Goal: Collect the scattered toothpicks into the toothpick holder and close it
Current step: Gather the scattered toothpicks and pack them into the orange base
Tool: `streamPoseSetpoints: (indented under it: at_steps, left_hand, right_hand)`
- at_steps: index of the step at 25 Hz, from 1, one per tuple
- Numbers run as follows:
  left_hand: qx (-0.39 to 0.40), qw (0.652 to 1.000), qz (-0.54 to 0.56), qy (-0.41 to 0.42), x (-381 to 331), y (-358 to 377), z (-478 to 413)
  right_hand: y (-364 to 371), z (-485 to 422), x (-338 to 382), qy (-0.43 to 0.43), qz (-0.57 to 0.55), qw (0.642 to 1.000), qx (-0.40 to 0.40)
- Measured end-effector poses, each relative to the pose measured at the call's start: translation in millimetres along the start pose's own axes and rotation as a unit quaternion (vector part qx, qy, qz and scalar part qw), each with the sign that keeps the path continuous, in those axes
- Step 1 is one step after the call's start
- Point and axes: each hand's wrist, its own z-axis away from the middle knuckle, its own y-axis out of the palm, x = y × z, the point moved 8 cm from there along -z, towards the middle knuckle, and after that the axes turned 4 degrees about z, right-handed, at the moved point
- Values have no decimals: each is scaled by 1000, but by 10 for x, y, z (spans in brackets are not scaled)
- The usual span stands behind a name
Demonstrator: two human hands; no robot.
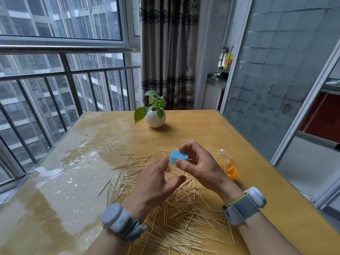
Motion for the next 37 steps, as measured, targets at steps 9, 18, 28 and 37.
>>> streamPoseSetpoints:
  at_steps: [9, 18, 28, 37]
  left_hand:
    - [27, 1000, -14, 5, 17, 98, 8]
    - [27, 999, -30, 17, -42, 147, 35]
    - [-44, 998, -27, 25, -79, 49, 18]
    - [12, 999, -35, -27, 13, 138, 31]
  right_hand:
    - [-35, -4, -7, 16, 180, 983, -23]
    - [-59, 1, 99, -39, 245, 969, -17]
    - [24, 38, 173, -82, 233, 969, 5]
    - [-1785, 375, -560, 264, 366, 826, -339]
